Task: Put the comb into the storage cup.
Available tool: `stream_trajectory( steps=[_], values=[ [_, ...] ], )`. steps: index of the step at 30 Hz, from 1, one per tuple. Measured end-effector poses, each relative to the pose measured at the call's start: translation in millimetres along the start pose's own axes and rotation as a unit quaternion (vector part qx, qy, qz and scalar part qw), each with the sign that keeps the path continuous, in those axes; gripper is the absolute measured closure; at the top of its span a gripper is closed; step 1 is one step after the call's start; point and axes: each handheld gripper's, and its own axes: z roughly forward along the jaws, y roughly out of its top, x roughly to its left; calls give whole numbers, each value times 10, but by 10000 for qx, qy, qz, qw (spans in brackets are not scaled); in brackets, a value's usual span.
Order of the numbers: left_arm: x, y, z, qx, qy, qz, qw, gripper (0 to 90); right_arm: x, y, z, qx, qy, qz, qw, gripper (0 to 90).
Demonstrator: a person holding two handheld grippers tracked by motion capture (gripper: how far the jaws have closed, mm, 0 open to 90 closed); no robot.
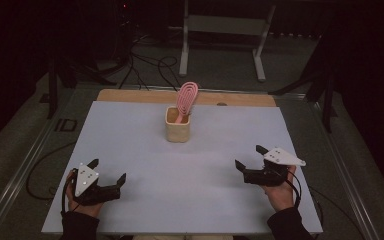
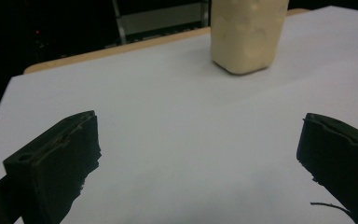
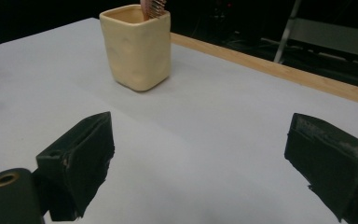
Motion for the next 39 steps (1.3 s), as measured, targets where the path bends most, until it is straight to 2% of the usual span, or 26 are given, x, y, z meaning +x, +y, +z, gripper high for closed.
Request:
stream_trajectory(
  steps=[8, 13, 26, 33, 39],
  values=[
    [47, 56, -72, -116, 24, -35, 9999, 1, -35, -218, -123, -267, -177, 197, 9993, 81],
    [75, 63, -119, -208, 81, -29, 9997, 1, -13, -318, -154, -192, -276, 125, 9994, 80],
    [173, 27, -174, -381, -104, -222, 9990, 1, -17, -473, -243, -371, -442, 256, 9980, 81],
    [136, 7, -142, -338, -185, -117, 9992, 1, -45, -508, -258, -346, -506, 306, 9977, 80],
    [126, -22, -97, -218, -179, -93, 9996, 1, -71, -539, -242, -144, -551, 294, 9979, 80]
  ],
)
